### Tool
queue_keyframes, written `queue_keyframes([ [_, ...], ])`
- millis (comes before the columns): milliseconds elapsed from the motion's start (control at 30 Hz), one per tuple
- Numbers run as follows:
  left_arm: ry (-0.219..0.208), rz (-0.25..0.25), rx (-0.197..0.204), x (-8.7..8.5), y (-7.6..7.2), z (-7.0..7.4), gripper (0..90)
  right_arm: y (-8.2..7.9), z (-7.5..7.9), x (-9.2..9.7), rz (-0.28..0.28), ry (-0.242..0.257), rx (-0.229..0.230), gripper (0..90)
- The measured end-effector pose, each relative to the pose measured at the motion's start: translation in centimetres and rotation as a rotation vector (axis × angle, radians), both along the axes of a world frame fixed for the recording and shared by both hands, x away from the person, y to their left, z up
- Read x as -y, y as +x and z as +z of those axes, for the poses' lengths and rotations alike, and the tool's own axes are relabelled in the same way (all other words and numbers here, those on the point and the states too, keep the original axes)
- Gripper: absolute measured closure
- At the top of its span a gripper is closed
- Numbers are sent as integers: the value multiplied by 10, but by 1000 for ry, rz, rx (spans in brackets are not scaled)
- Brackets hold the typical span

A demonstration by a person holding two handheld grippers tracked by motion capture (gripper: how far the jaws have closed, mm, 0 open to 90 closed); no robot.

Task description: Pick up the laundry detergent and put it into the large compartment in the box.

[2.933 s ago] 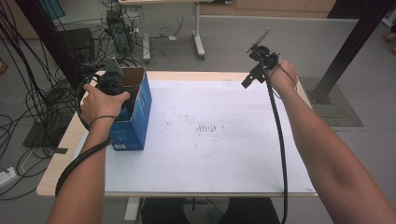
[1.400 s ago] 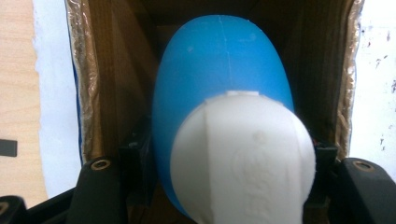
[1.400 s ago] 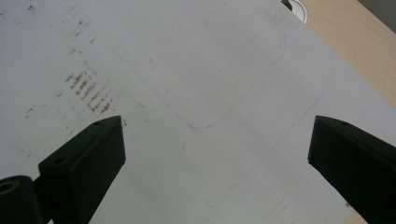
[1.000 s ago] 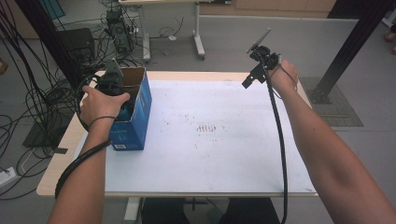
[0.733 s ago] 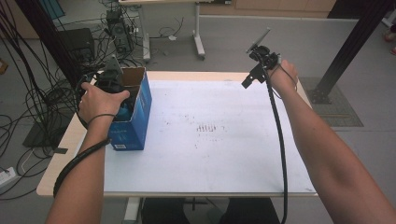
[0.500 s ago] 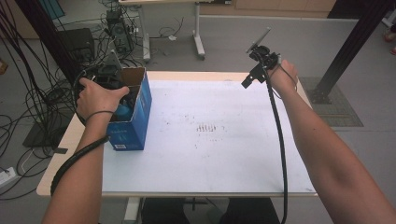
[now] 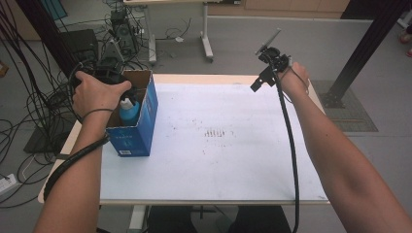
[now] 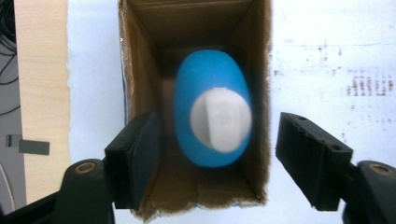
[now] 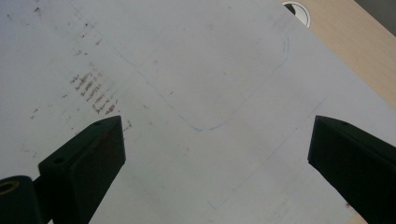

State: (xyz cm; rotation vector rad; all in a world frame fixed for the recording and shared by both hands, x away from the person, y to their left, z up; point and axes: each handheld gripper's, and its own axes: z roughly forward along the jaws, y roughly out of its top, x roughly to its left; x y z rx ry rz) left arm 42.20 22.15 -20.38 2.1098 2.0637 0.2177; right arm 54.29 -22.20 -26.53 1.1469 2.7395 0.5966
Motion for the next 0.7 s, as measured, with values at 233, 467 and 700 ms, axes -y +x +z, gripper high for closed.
queue_keyframes([
  [233, -5, -10, 13, 3, -6, 17, 252, -1, 1, 0, -2, 0, 1, 39],
  [467, -18, -41, 34, 12, -14, 34, 207, -1, 1, 1, -3, 2, -4, 39],
  [700, -19, -79, 54, 23, -19, 48, 155, -1, 0, 0, 1, 4, -5, 39],
])
